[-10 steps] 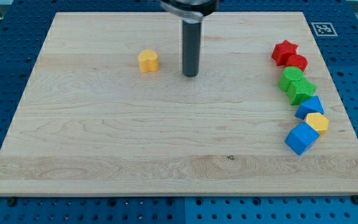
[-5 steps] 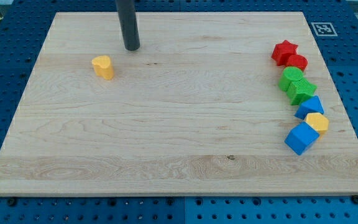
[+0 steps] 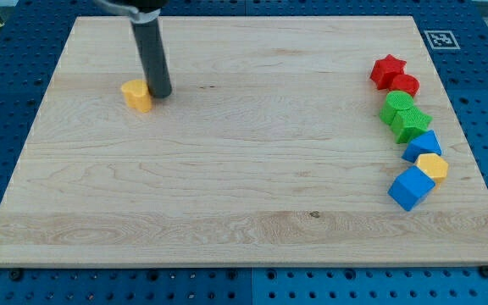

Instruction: Slide the yellow heart towards the center left side of the board

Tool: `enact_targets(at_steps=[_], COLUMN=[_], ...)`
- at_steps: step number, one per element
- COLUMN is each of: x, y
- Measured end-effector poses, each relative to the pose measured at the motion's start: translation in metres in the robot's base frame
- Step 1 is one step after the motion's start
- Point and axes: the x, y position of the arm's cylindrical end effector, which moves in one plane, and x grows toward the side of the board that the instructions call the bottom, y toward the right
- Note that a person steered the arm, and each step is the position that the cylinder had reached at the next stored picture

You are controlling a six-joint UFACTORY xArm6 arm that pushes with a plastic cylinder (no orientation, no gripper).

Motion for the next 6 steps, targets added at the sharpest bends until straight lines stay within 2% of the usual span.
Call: enact_targets(at_steps=[1,2,3,4,6], x=[0.012,-0.01,-0.009,0.016,0.025], y=[-0.012,-0.01,-0.018,-0.028,-0.029])
